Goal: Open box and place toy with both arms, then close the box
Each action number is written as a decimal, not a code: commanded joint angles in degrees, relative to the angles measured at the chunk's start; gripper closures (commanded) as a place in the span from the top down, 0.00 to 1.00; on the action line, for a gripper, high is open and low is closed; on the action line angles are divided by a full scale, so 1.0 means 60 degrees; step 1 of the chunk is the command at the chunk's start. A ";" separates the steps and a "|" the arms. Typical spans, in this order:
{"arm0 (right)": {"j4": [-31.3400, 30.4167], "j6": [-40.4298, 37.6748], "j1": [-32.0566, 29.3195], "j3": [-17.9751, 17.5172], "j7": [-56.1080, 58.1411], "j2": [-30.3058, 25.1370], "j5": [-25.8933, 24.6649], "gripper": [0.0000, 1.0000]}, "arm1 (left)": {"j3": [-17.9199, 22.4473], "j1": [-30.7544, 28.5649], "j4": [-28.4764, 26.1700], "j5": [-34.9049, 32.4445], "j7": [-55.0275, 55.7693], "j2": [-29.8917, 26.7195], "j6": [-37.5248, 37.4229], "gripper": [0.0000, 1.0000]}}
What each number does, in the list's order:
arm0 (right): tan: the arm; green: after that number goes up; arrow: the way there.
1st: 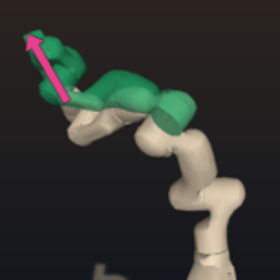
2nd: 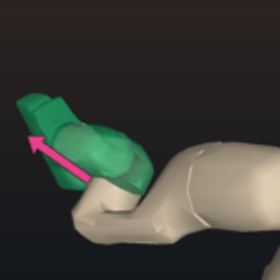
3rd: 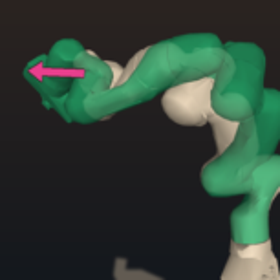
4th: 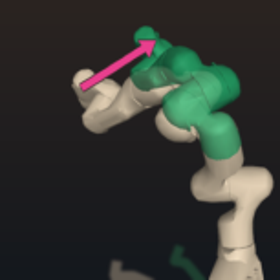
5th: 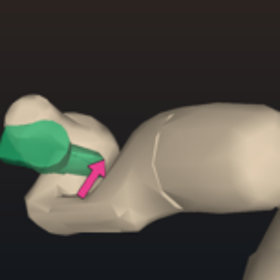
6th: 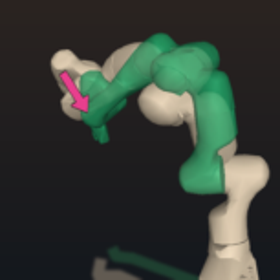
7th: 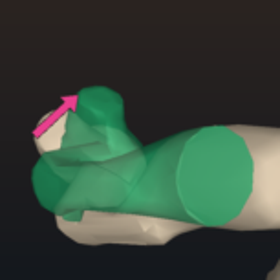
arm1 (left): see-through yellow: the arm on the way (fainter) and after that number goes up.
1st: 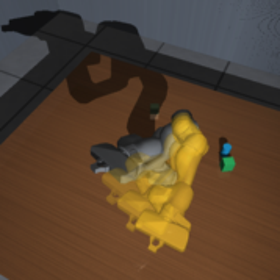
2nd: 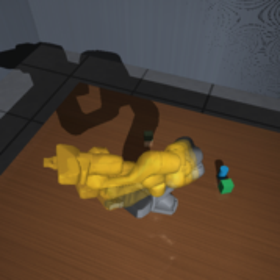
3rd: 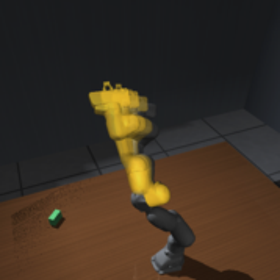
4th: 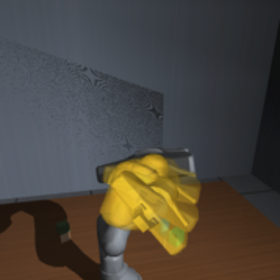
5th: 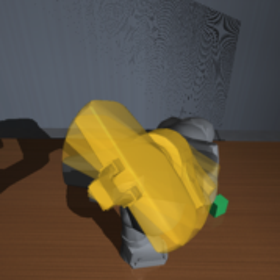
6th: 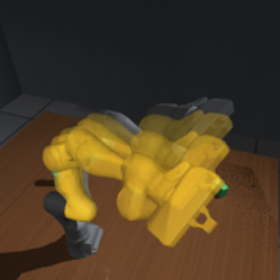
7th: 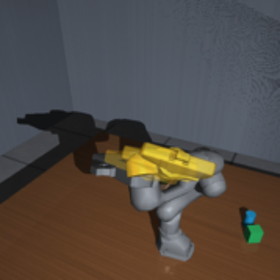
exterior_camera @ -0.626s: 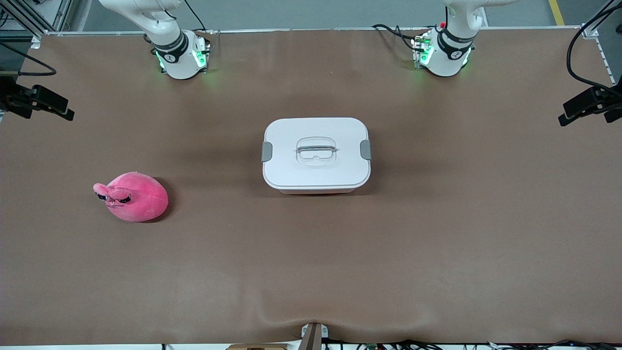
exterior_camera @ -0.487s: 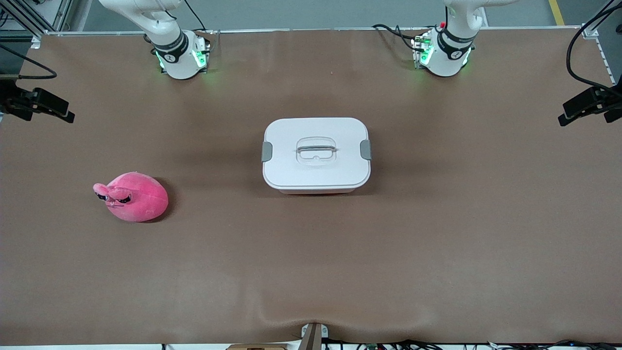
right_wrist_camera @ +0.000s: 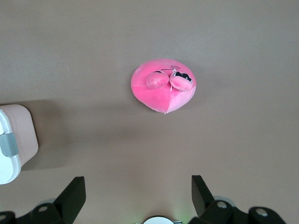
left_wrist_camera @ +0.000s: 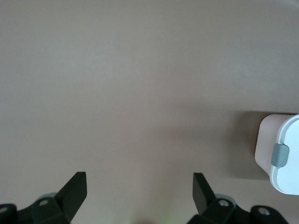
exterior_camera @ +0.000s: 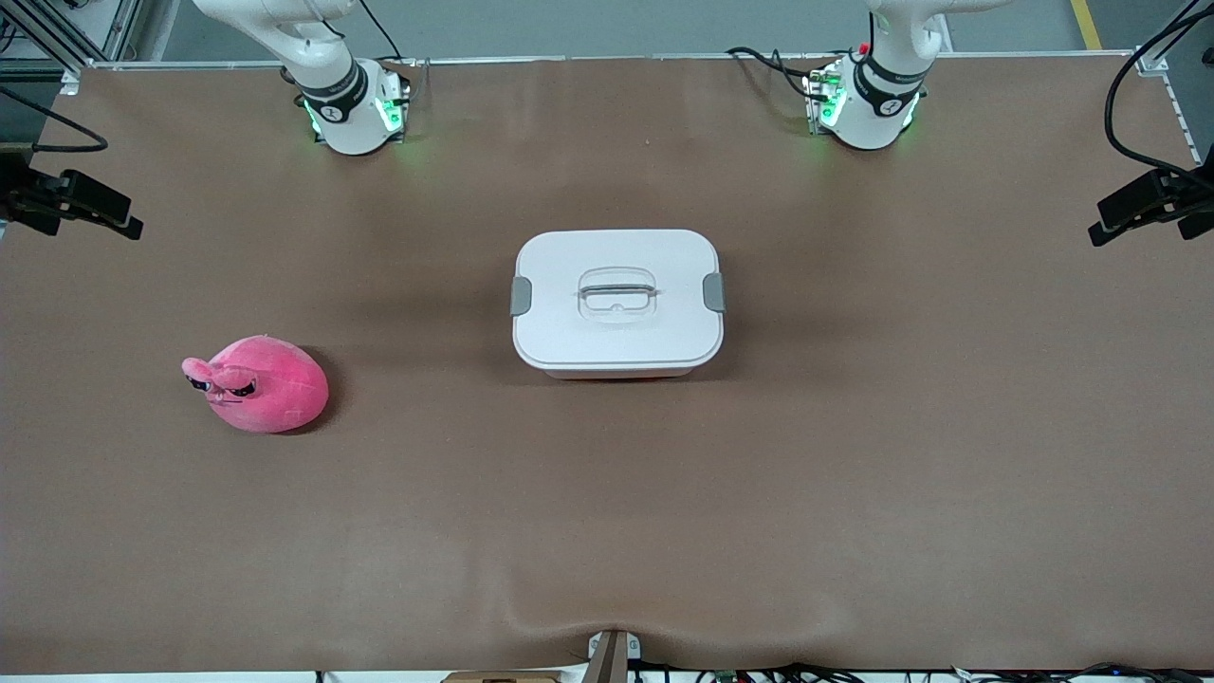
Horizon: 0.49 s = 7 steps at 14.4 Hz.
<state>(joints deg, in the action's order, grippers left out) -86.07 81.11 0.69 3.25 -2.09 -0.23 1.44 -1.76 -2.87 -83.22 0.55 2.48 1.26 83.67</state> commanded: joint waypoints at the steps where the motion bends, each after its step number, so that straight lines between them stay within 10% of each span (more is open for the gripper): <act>1: 0.0180 -0.0129 -0.0100 -0.0073 -0.0003 0.0052 -0.0035 1.00 | -0.0028 0.0053 0.0189 -0.0077 0.0012 0.0054 -0.0102 1.00; 7: 0.0180 -0.0158 -0.0100 -0.0073 -0.0003 0.0052 -0.0035 1.00 | 0.0074 -0.0166 0.0188 -0.0033 0.0012 0.0478 0.0131 1.00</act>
<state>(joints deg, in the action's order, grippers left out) -86.07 81.05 0.69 3.25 -2.09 -0.22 1.44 -1.46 -3.27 -83.24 0.55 2.48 2.35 83.85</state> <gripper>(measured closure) 0.000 0.000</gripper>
